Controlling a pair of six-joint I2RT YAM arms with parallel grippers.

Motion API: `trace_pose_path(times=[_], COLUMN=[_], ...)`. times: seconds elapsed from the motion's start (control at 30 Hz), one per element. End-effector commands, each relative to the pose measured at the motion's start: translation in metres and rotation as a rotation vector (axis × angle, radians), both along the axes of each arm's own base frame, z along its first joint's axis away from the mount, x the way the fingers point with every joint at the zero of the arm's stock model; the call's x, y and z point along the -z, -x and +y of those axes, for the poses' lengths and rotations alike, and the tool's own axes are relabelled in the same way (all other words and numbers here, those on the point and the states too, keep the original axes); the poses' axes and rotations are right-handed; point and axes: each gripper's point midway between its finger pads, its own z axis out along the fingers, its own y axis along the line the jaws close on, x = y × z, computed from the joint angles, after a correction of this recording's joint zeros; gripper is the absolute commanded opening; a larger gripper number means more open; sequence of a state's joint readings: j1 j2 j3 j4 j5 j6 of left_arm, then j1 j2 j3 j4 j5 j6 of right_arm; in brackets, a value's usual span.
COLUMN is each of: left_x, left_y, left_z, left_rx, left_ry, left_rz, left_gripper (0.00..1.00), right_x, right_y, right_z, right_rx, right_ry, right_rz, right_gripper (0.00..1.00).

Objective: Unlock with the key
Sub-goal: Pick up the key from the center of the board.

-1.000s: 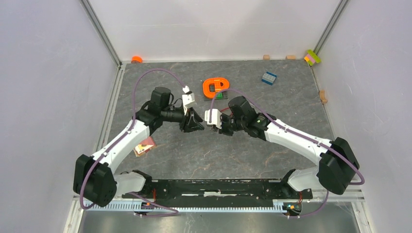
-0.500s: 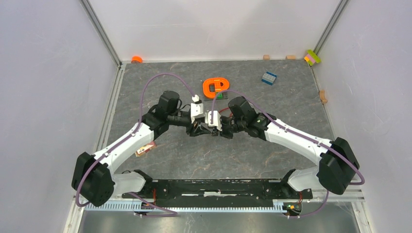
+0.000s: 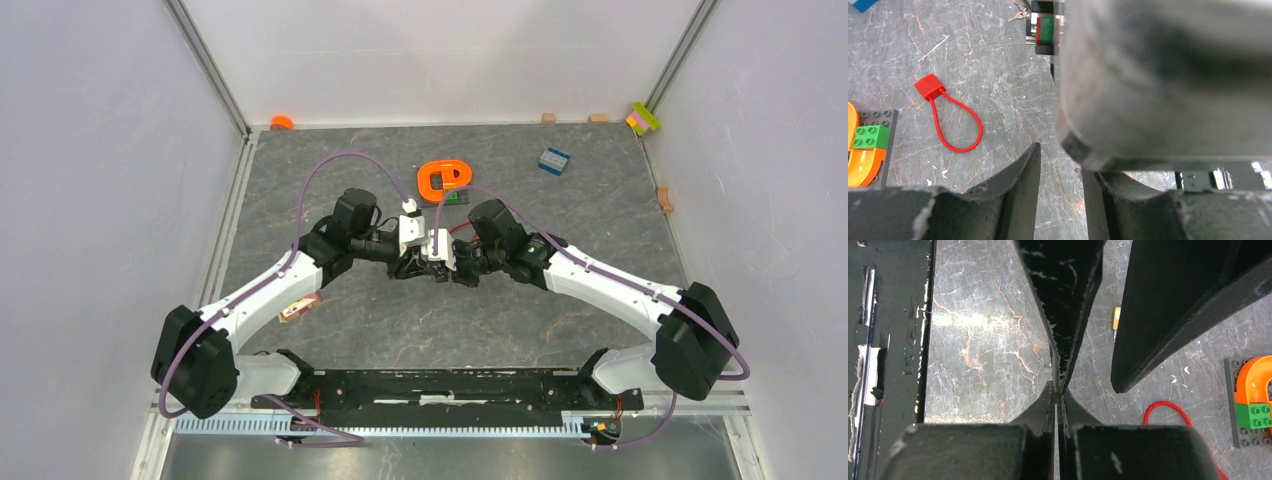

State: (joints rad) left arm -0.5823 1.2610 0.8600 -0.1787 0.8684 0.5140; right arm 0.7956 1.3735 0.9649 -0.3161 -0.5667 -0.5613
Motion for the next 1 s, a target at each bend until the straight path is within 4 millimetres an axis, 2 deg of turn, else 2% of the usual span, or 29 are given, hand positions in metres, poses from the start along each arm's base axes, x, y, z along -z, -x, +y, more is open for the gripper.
trace_pose_path(times=[0.0,0.17,0.3,0.57,0.9,0.97], left_x=[-0.009,-0.010,-0.007,0.000,0.007,0.009], left_y=[0.004,0.008,0.010,0.007,0.008,0.008], left_z=[0.000,0.001,0.001,-0.001,-0.001,-0.001], left_rx=[0.020,0.027,0.032,0.034,0.041,0.041], left_ry=[0.012,0.019,0.017,0.004,-0.010,-0.015], left_rz=[-0.037,-0.023,-0.016,0.010,0.031,0.034], left_gripper=[0.43,0.49,0.50,0.35,0.31,0.27], right_x=[-0.016,-0.010,-0.009,-0.015,-0.016,-0.016], right_y=[-0.012,-0.013,-0.013,-0.013,-0.014,-0.014], right_z=[0.007,0.004,0.004,0.005,0.004,0.004], right_rx=[0.023,0.032,0.035,0.032,0.039,0.037], right_ry=[-0.038,-0.021,-0.021,-0.032,-0.031,-0.033], right_rz=[-0.039,-0.042,-0.044,-0.049,-0.057,-0.056], right_gripper=[0.00,0.00,0.00,0.00,0.00,0.00])
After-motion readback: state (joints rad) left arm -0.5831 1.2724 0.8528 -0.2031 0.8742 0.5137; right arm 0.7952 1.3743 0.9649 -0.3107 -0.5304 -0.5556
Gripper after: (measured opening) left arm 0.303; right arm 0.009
